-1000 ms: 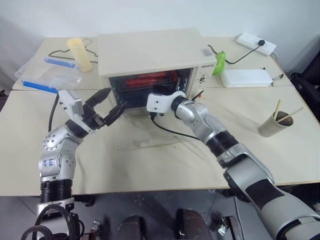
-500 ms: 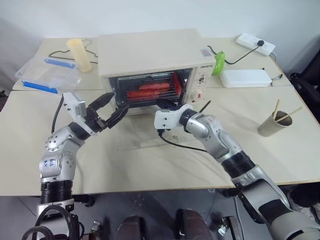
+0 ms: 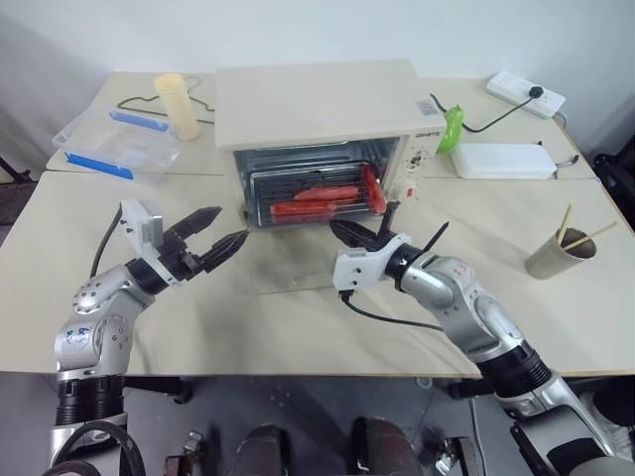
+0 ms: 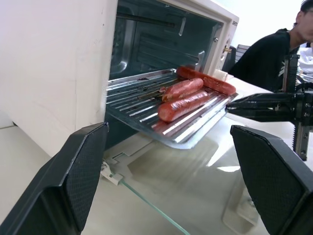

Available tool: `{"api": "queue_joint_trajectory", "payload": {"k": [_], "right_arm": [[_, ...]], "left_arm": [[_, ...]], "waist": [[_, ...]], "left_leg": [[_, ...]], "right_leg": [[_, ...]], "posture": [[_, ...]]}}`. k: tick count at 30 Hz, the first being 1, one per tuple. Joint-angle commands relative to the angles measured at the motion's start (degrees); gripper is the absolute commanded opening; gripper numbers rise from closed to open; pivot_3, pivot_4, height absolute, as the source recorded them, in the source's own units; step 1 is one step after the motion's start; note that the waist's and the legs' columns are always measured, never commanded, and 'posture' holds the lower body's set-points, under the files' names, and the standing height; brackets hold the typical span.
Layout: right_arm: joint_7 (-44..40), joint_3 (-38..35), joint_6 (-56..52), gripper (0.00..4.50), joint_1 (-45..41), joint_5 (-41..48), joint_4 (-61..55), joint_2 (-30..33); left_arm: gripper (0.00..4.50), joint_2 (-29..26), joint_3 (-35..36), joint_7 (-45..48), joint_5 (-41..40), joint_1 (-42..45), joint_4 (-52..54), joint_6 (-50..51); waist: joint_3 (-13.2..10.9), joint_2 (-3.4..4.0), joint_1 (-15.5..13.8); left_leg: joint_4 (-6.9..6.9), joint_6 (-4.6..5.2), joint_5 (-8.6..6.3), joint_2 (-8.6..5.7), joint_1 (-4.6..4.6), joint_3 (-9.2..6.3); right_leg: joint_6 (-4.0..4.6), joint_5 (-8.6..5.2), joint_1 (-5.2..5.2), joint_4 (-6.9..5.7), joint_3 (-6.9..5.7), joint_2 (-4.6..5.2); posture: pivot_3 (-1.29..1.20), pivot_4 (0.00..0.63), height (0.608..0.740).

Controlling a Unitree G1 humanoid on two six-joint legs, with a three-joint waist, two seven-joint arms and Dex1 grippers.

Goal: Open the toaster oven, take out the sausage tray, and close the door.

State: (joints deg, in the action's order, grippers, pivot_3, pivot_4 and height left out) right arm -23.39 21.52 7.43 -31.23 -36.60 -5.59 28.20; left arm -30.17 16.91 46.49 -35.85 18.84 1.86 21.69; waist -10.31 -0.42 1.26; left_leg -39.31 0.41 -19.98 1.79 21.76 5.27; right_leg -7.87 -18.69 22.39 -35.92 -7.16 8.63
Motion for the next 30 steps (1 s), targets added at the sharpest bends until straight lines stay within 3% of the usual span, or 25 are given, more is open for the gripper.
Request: {"api": "queue_joint_trajectory", "payload": {"k": [1, 14, 23, 30], "right_arm": [[0.7, -3.0, 0.5, 0.01, 1.0, 0.3, -3.7, 1.0], [3.8, -3.3, 8.6, 0.01, 5.4, -1.1, -4.3, 3.8], [4.1, -4.2, 11.1, 0.01, 5.7, -1.4, -2.9, 5.1], [5.0, -4.4, 11.6, 0.01, 7.1, -2.2, -2.0, 5.5]], "left_arm": [[4.26, -1.6, 0.1, 0.5, -2.2, -0.3, 2.8, 3.6], [4.26, -0.2, 1.1, -9.4, -16.6, 6.8, 2.1, 29.7], [4.26, 2.7, 4.1, -15.2, -22.2, 12.5, -2.4, 38.3], [4.26, -2.8, 6.4, -12.1, -22.1, 9.8, -1.9, 39.2]], "waist": [[0.0, 0.00, 0.0], [0.0, -0.03, 0.3], [0.0, -0.04, 0.3], [0.0, -0.03, 0.5]], "left_leg": [[0.02, 0.00, 0.00, 0.00, 0.00, 0.00], [0.02, 0.00, 0.01, 0.01, -0.01, 0.01], [-0.02, -0.02, 0.02, 0.00, -0.03, 0.03], [0.03, -0.02, 0.02, 0.02, -0.06, 0.05]], "right_leg": [[0.00, 0.00, 0.01, 0.00, -0.01, 0.00], [0.00, 0.00, 0.01, 0.00, 0.03, -0.02], [0.00, 0.00, 0.00, -0.01, 0.11, -0.03], [0.00, 0.00, 0.03, -0.02, 0.12, -0.05]], "posture": [[0.00, 0.150, 0.740], [0.00, 0.150, 0.740], [0.00, 0.150, 0.740], [0.00, 0.150, 0.740]]}}
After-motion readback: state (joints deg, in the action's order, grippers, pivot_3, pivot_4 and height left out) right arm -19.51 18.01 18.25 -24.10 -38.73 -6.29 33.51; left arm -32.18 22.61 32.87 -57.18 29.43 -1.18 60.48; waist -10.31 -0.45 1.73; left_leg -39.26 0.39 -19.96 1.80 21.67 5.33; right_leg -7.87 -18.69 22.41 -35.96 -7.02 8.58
